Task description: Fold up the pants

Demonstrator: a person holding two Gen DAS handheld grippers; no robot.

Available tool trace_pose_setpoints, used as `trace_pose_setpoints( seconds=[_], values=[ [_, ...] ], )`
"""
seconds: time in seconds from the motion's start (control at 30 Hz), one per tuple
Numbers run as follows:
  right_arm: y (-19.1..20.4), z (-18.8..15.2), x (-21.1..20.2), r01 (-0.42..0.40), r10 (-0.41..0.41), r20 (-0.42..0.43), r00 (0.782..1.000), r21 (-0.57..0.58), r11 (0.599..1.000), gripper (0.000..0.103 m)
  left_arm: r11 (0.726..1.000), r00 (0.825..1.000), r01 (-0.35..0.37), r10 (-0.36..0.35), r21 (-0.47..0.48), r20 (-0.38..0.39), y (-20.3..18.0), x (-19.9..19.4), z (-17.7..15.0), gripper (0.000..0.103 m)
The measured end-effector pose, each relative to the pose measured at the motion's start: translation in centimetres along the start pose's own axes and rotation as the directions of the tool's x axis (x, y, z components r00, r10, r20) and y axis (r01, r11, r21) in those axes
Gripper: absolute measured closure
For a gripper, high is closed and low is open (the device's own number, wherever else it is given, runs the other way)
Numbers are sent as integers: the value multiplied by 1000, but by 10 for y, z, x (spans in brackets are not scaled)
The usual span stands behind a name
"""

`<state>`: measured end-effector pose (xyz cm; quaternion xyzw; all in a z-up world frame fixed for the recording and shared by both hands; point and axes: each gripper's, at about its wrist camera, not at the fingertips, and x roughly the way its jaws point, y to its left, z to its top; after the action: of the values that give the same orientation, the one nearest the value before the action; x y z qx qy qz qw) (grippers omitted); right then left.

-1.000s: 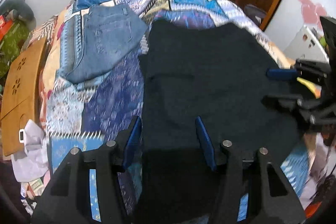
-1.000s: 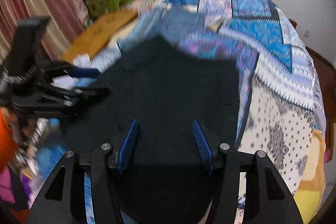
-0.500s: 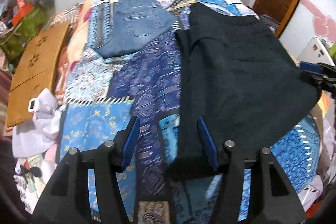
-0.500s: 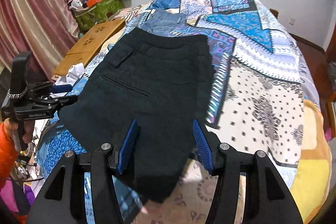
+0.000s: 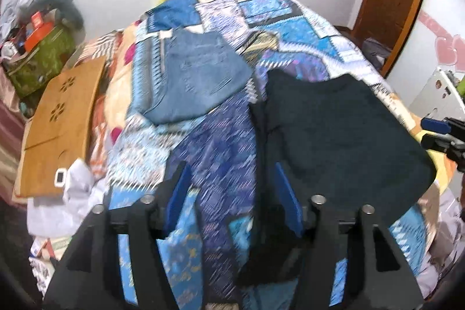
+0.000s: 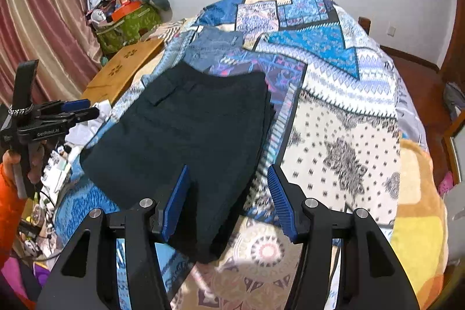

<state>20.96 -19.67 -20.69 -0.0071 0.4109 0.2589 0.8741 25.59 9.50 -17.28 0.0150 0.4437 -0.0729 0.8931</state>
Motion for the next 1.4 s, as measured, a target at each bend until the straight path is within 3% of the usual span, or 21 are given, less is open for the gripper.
trace_pose_setpoints(
  seconds=[0.13,0.2,0.37,0.63,0.83,0.93,1.0,1.23,1.4],
  values=[
    [-7,13,0,-1,0,52,999,31,1000,31,999,999,45,-45,13,7,-15,14,22,31],
    [-11,19,5,-18,15,54,998,48,999,30,997,997,72,-72,9,-16,-19,26,31,21],
    [-24,25,31,-43,44,-1,999,77,996,30,989,983,143,-145,-24,-109,-22,64,38,21],
    [-45,13,84,-138,160,-136,978,158,978,30,969,947,228,-244,-97,-210,-16,112,32,13],
    [-52,19,98,-208,238,-132,962,207,956,30,929,895,332,-366,-165,-254,-11,132,38,13],
    [-51,21,102,-228,260,-136,956,211,950,31,908,877,372,-412,-194,-249,-10,139,40,15],
    [-51,23,103,-245,277,-143,950,204,948,42,898,869,394,-433,-196,-238,-10,141,42,23],
    [-46,29,103,-245,275,-149,950,194,950,64,897,876,398,-434,-192,-210,-12,134,48,47],
    [-33,38,92,-212,227,-121,966,123,969,79,929,912,354,-368,-106,-182,-23,114,50,60]
  ],
)
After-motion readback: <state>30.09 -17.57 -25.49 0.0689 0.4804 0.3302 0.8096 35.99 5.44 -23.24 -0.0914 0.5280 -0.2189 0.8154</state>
